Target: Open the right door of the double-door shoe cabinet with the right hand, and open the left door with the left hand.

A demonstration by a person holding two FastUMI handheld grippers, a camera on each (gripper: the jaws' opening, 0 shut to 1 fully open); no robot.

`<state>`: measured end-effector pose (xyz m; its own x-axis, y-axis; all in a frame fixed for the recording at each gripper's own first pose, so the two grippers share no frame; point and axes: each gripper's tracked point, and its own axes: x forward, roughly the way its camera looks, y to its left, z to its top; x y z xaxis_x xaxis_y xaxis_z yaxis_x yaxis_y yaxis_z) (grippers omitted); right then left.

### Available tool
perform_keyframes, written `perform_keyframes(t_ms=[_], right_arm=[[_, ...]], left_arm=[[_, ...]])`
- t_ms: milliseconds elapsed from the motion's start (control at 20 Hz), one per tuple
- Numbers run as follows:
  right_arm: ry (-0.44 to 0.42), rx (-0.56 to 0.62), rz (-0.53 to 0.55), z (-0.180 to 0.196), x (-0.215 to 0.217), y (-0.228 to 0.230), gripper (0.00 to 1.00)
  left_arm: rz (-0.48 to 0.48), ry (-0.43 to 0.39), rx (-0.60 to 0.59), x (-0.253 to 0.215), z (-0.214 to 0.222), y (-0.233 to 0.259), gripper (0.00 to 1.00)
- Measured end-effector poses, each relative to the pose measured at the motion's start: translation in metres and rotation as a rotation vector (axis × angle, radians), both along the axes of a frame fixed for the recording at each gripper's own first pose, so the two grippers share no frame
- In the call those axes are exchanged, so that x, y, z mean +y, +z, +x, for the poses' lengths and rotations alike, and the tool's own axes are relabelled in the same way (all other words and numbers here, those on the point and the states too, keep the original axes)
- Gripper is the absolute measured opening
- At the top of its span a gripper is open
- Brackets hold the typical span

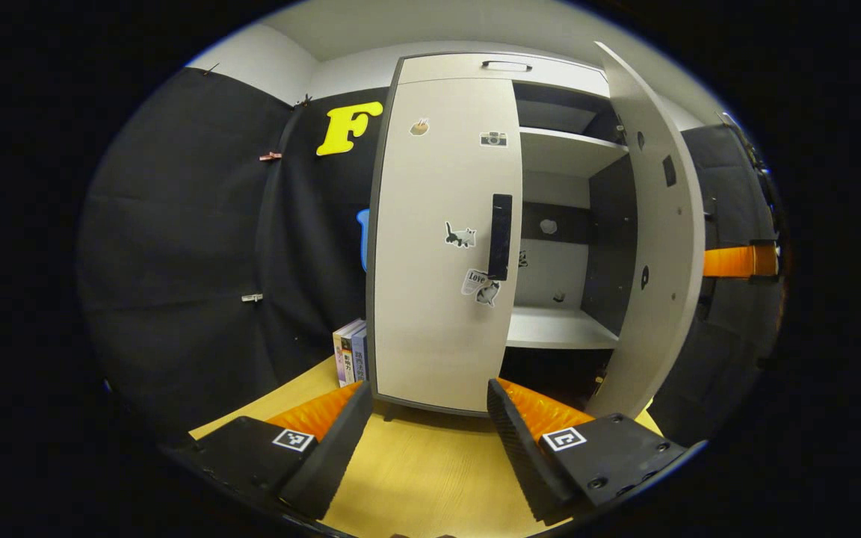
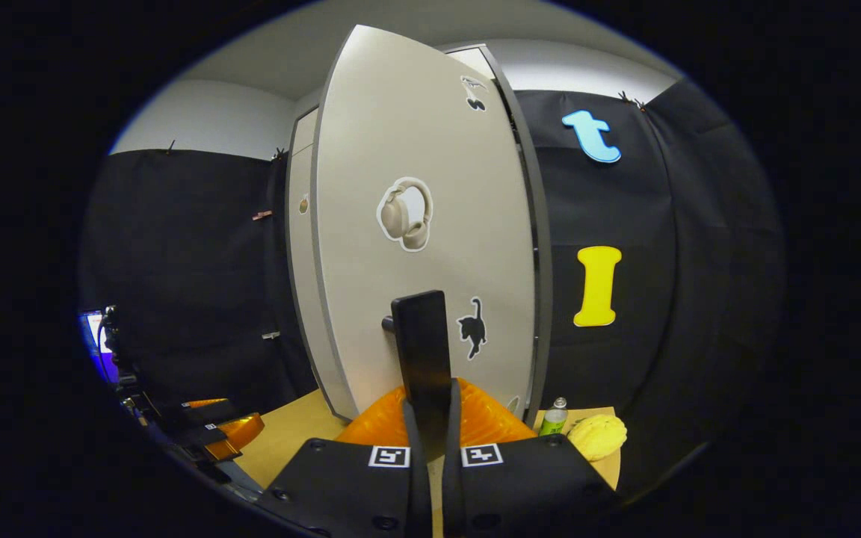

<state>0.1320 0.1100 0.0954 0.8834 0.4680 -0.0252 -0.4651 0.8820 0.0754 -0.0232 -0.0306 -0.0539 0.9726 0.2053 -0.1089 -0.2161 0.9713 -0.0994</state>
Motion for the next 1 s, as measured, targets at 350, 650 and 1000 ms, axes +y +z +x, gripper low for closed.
perform_keyframes(t_ms=[350, 650, 1000], right_arm=[[-0.178, -0.045, -0.014, 0.018, -0.043, 0.005, 0.09], [-0.169, -0.062, -0.020, 0.018, -0.044, 0.005, 0.09], [-0.163, 0.010, 0.002, 0.001, -0.044, -0.017, 0.10]], left_arm=[[0.018, -0.004, 0.005, -0.018, 0.002, -0.002, 0.95], [0.029, -0.021, -0.007, -0.037, 0.001, 0.002, 0.95], [0.024, -0.017, -0.001, -0.040, 0.009, 0.005, 0.95]])
